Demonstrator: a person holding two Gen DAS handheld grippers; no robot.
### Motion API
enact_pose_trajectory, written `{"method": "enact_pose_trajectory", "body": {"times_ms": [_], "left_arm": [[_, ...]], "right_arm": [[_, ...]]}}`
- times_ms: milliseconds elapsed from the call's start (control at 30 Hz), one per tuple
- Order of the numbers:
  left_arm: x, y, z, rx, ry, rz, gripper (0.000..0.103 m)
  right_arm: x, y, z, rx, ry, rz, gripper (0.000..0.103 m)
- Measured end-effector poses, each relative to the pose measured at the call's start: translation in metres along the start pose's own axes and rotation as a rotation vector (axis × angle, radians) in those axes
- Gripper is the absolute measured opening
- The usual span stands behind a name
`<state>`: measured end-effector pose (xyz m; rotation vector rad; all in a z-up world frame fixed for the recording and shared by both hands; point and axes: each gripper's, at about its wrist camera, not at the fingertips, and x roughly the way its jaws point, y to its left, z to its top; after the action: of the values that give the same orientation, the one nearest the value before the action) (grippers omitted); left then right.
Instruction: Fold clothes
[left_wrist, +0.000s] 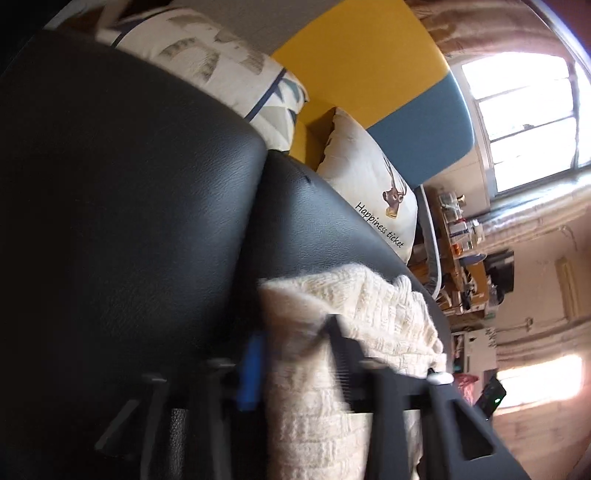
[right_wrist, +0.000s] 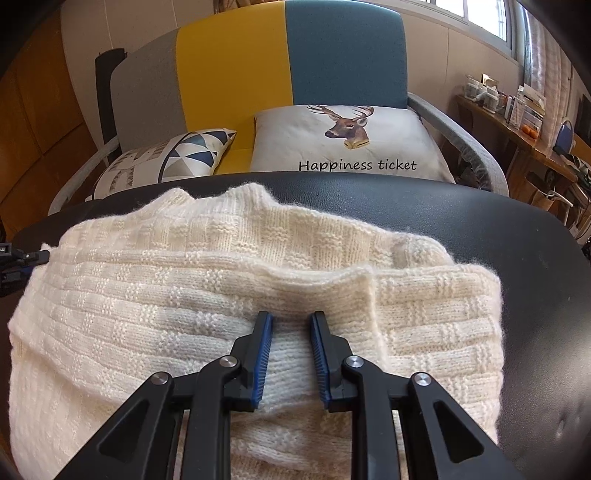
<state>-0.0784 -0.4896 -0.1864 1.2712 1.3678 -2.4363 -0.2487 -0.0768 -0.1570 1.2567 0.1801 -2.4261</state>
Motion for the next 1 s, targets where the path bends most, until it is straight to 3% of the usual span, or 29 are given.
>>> {"method": "enact_pose_trajectory", "body": {"times_ms": [67,167,267,300,500,600,767,900,1000], "left_arm": [[-0.007,-0.011,-0.004,0.049,-0.056,0.033,0.012],[-0.024,-0.041,-0.015,0.206,-0.175,0.111,0.011],[0.002,-0.050,-0.019,0.297,-0.139,0.320,0.011],[0.011,-0.044,-0.019,0.284,-0.110,0.346,0.012],[0.005,-0.034,-0.008,0.168,-0.097,0.288,0.018],[-0.017,-0.040,-0.012,0.143,-0.135,0.266,0.023],[-0.066,-0.050,-0.052,0.121,-0.170,0.073,0.024],[-0.054,-0.063,-0.078,0.165,-0.119,0.063,0.024],[-0.035,-0.064,-0.089,0.173,-0.078,0.096,0.024]], "right_arm": [[0.000,0.001,0.000,-0.003,0.001,-0.002,0.021],[0.001,0.006,-0.003,-0.024,-0.008,-0.025,0.021],[0.002,0.012,-0.001,-0.052,0.003,-0.056,0.021],[0.002,0.012,-0.001,-0.052,0.003,-0.056,0.021],[0.002,0.007,0.001,-0.022,0.012,-0.036,0.021],[0.002,0.008,0.002,-0.025,0.020,-0.038,0.021],[-0.004,0.004,0.008,0.014,0.038,-0.017,0.021],[-0.026,-0.003,0.012,0.081,-0.006,0.046,0.021],[-0.035,0.005,0.011,0.023,-0.005,0.050,0.021]]}}
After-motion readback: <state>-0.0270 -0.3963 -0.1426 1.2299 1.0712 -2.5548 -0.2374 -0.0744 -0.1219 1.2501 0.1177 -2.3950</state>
